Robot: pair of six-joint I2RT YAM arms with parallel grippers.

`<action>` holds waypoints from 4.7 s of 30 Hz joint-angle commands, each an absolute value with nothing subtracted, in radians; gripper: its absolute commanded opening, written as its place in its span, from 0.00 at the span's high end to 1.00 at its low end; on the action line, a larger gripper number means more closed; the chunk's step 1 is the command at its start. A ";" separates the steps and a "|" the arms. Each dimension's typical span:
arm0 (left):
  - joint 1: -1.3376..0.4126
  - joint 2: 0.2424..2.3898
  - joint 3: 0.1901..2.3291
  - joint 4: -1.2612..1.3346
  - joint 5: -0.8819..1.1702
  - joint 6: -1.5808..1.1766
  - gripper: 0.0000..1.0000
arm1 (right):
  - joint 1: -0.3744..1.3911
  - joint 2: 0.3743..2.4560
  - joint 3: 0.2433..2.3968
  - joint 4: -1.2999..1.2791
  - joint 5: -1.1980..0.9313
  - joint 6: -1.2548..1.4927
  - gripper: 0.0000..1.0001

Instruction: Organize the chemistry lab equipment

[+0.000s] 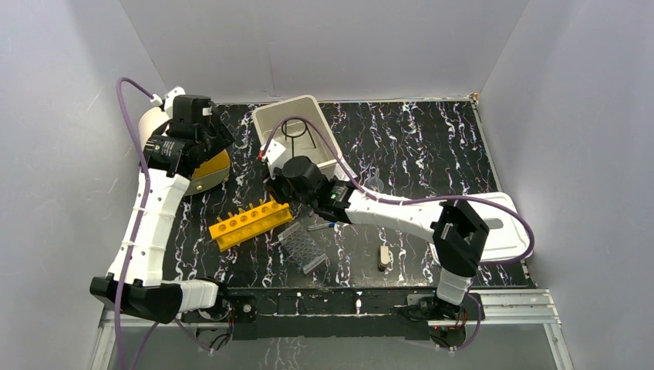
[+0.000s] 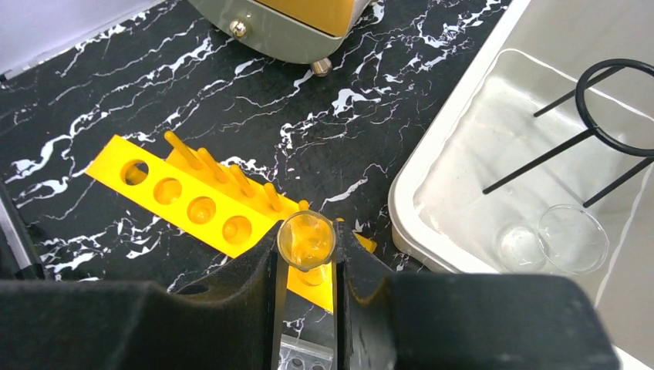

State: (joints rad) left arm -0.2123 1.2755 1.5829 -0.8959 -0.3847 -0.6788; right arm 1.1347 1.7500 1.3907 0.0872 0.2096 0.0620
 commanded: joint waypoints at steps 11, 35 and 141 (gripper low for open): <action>-0.211 1.261 1.689 -0.945 -0.445 -0.629 0.38 | 1.166 1.785 1.310 0.247 0.219 0.023 0.71; -0.210 1.267 1.695 -0.945 -0.416 -0.622 0.36 | 1.169 1.787 1.246 0.298 0.251 0.057 0.52; -0.275 1.155 1.650 -0.767 0.104 -0.527 0.02 | 0.630 1.587 1.807 -0.512 0.197 0.333 1.00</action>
